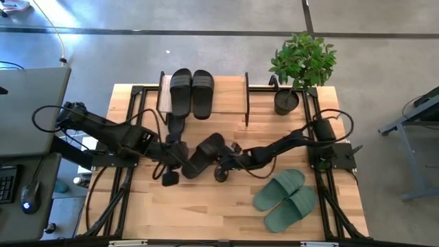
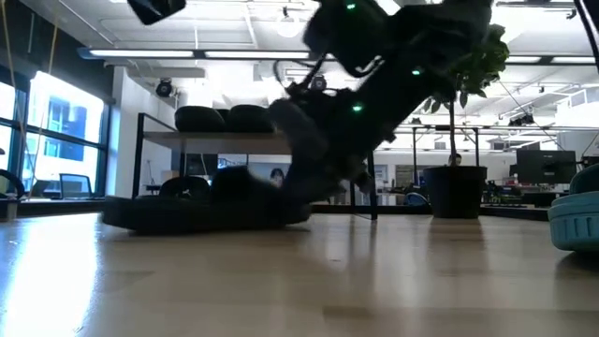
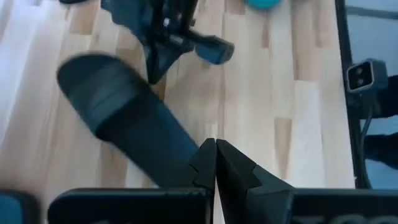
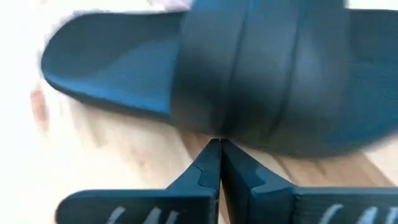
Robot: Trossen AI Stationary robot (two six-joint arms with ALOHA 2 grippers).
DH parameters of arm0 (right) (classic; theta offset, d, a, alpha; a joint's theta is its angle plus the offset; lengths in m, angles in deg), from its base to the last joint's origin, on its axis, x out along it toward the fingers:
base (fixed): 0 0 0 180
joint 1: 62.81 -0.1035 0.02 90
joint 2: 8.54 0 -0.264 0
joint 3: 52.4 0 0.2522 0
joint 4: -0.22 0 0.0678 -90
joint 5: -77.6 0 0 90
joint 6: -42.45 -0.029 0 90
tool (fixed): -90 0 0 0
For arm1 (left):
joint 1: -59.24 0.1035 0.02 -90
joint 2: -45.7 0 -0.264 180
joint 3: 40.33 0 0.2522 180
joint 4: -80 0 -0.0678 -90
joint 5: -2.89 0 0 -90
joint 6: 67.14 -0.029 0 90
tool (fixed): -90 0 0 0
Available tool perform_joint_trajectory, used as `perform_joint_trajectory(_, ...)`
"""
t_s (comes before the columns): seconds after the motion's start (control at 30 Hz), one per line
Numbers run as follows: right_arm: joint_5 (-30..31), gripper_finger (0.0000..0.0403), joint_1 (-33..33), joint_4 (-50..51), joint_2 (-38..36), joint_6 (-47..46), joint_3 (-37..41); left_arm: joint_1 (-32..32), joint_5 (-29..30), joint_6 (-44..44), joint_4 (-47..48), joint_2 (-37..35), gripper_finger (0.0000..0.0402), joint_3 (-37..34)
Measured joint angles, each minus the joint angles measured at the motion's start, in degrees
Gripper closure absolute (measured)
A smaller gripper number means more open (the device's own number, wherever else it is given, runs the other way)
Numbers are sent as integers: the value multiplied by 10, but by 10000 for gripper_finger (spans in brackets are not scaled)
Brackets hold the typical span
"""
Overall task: Pick and place slides into the shelf
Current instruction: Put the black slide under the shelf
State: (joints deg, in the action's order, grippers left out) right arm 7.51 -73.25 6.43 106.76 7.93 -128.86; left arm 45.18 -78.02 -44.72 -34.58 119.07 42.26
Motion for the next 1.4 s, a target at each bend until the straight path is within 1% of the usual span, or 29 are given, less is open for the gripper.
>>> perform_joint_trajectory(0.07, 2, 403, 7, 29, 13, 0, -25, -7, 5, -1, -16, -2, 401, 3)
perform_joint_trajectory(0.13, 3, 403, 13, 36, 29, 0, -48, -12, 6, -4, -1, -6, 401, 0)
perform_joint_trajectory(0.23, 13, 403, 21, 52, 44, -1, -77, -20, 9, -9, -13, -8, 401, 2)
perform_joint_trajectory(0.27, 18, 403, 22, 58, 45, -5, -81, -23, 10, -10, -1, -11, 401, 0)
perform_joint_trajectory(0.33, 33, 403, 26, 66, 45, -14, -86, -26, 11, -10, -12, -13, 401, 2)
perform_joint_trajectory(0.4, 51, 403, 30, 64, 45, -16, -87, -26, 10, -12, -4, -18, 401, 1)
perform_joint_trajectory(0.5, 55, 403, 40, 59, 44, -17, -87, -26, 10, -13, -10, -20, 401, 2)
perform_joint_trajectory(0.6, 46, 403, 53, 52, 44, -15, -87, -26, 10, -21, -9, -22, 401, 1)
perform_joint_trajectory(0.83, 3, 403, 85, 18, 44, -14, -87, -26, 10, -43, -8, -22, 401, 1)
perform_joint_trajectory(0.97, -25, 403, 101, -2, 44, 9, -87, -25, 10, -52, -8, -22, 401, 1)
perform_joint_trajectory(1.07, -42, 403, 106, -15, 43, 31, -87, -25, 10, -57, -9, -22, 401, 1)
perform_joint_trajectory(1.23, -61, 403, 106, -15, 43, 39, -87, -25, 10, -71, -10, -22, 401, 1)
perform_joint_trajectory(1.4, -114, 403, 108, -40, 43, 75, -87, -25, 10, -76, -18, -22, 401, 1)
